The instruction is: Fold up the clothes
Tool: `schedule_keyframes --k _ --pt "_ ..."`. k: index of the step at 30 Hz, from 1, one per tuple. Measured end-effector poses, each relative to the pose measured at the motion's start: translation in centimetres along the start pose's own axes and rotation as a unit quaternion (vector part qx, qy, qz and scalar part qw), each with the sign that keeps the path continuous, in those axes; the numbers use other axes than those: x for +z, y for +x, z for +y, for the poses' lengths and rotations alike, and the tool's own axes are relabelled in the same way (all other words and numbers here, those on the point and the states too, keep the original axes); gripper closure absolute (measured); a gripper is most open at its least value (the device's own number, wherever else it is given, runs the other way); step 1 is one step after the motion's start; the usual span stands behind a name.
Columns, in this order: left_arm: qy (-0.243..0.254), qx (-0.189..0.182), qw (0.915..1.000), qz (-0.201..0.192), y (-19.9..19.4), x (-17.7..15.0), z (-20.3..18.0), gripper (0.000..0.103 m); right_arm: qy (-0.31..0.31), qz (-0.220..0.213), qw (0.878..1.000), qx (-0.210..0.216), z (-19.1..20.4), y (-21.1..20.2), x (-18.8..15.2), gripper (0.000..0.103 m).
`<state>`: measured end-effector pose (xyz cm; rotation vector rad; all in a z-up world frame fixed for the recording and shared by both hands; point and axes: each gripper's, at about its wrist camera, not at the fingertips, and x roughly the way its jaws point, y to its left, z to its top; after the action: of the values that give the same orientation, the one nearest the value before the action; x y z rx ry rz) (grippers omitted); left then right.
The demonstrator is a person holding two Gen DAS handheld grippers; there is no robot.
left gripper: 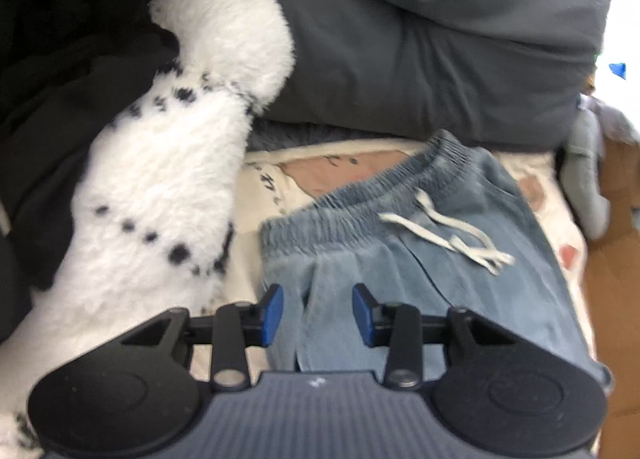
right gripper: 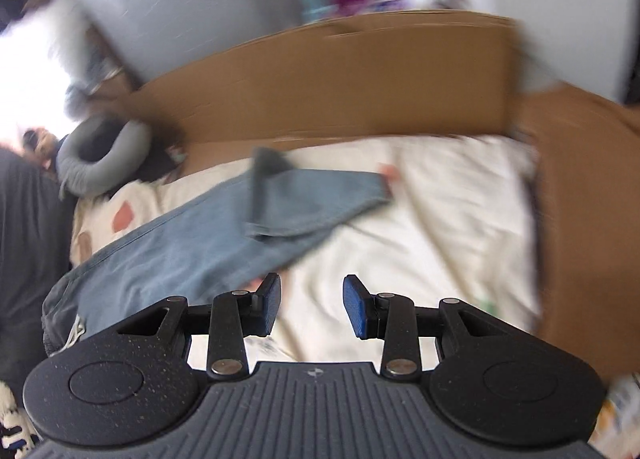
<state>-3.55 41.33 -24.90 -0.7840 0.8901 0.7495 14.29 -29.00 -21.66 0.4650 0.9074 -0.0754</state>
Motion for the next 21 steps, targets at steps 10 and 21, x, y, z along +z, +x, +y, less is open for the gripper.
schedule_keyframes --k 10,21 --pt "-0.025 0.056 0.9976 -0.03 4.6 0.1 -0.1 0.063 -0.217 0.056 0.968 0.115 17.8 17.0 4.5 0.062" --pt "0.03 0.051 0.9937 -0.096 5.1 -0.7 -1.5 0.073 -0.364 0.103 0.902 0.206 37.4 25.9 4.3 0.062"
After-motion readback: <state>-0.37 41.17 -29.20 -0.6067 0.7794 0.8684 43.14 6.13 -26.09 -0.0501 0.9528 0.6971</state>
